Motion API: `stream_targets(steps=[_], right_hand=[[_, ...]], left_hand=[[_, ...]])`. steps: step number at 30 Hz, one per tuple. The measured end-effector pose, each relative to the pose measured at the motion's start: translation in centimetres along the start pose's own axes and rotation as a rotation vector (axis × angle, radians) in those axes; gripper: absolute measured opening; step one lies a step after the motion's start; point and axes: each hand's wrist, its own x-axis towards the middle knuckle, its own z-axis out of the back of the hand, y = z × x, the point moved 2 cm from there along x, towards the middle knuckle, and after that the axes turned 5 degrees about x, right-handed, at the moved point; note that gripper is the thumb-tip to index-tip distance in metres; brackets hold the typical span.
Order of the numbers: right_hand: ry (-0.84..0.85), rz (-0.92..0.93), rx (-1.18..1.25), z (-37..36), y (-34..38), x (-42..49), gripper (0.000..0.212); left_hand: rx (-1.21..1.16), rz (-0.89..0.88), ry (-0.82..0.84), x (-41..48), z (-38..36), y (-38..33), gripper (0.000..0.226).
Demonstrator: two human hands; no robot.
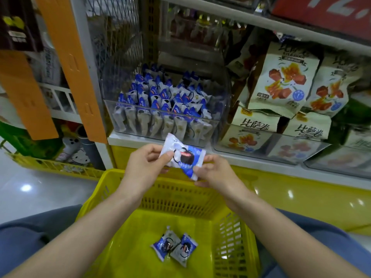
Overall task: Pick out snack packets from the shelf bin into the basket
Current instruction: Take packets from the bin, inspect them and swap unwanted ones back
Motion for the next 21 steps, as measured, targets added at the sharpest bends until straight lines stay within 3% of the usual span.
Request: stream_targets(steps=[3, 6, 8, 11, 15, 19, 21], right_hand=[[0.057, 0.063, -0.408, -0.1, -0.9, 0.2, 0.040], [0.027, 0.264, -0.637, -0.3, -1.3, 0.0, 0.067], [-0.004, 0.419, -0.592, -0.6, -1.0, -0.4, 0.056], [0.006, 0.517, -0.468, -0.8, -0.6, -0.8, 0.006], [-0.016, 0.564, -0.485, -0.9, -0.4, -1.1, 0.013], [-0.127, 0.898, -0.878, -1.0, 0.3, -2.0, 0.019], [-0.161, 0.941, -0.940, -0.9, 0.6, -2.3, 0.019]], left_hand=[[0.121, -0.093, -0.010, 0.2, 0.2, 0.3, 0.012], [0.291, -0.182, 0.022, 0.3, 0.4, 0.6, 0.020], [0.436, -0.267, 0.050, 0.1, 0.3, 0.5, 0.023], [0.552, -0.344, 0.090, -0.5, 0.0, 0.3, 0.021], [0.574, -0.359, 0.105, -0.7, -0.1, 0.2, 0.023], [0.506, -0.282, 0.125, -0.5, 0.0, 0.3, 0.022], [0.471, -0.248, 0.132, -0.4, 0.0, 0.3, 0.020]])
